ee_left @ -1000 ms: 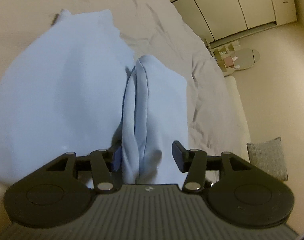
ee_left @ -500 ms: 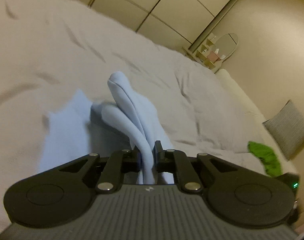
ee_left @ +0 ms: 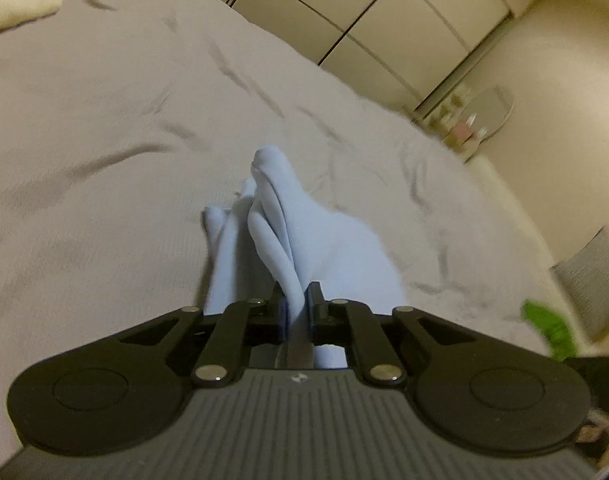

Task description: Fold clothes

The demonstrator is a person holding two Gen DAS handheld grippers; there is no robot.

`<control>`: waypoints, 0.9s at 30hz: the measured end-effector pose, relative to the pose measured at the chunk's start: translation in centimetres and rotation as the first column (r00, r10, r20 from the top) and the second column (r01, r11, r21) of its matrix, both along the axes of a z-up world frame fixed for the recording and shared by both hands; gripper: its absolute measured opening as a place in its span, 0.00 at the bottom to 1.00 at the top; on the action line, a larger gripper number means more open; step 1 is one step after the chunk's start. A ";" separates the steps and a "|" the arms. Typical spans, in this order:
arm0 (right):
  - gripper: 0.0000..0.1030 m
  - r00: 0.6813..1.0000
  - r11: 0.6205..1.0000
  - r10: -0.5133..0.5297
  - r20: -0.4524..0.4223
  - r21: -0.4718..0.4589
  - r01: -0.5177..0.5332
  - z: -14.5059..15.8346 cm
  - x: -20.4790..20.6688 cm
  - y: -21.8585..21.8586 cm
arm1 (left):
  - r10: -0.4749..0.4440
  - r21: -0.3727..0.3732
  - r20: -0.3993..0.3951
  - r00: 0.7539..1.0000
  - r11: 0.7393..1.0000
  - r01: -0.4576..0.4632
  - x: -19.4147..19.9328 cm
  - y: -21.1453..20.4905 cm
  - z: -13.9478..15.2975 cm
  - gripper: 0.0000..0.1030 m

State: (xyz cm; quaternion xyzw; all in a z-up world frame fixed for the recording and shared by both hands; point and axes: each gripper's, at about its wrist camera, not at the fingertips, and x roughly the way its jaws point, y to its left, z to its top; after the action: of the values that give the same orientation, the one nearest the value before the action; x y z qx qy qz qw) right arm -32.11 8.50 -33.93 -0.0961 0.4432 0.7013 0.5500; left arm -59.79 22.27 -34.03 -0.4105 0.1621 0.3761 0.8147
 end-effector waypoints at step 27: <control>0.30 0.994 0.993 -0.112 0.015 0.042 0.111 -1.6 4.1 -2.6 | 0.115 0.125 -0.148 0.982 0.987 -0.097 -0.5 -4.5 0.6 0.03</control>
State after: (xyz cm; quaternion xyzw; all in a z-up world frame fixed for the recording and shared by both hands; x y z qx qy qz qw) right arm -27.97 5.87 -35.49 -0.0660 0.4285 0.6777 0.5939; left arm -60.33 17.81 -33.45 -0.3395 0.1805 0.4587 0.8011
